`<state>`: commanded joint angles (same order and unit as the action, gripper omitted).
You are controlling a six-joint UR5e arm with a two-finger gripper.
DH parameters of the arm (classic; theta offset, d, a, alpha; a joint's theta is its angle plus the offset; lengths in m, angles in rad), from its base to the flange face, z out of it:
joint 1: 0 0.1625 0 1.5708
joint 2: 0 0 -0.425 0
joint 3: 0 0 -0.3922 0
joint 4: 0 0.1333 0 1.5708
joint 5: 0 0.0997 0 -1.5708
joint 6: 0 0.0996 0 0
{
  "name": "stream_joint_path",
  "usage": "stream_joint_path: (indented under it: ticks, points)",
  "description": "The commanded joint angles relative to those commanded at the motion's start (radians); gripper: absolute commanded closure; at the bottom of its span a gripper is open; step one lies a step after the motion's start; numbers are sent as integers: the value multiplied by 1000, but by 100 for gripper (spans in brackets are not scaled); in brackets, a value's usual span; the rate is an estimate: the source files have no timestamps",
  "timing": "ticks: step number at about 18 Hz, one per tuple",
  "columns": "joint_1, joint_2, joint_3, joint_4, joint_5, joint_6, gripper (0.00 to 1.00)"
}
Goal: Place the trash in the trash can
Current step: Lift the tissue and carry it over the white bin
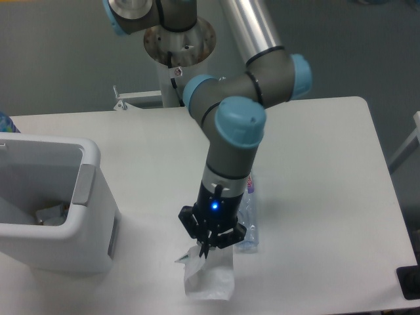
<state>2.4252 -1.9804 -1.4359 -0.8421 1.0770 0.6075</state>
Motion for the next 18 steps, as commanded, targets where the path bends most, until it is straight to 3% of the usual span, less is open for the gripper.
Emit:
stream_joint_path:
  ticks: [13, 18]
  points:
    - [-5, 123, 15, 2, -101, -120, 100]
    - [-86, 193, 5, -3, -131, -158, 100]
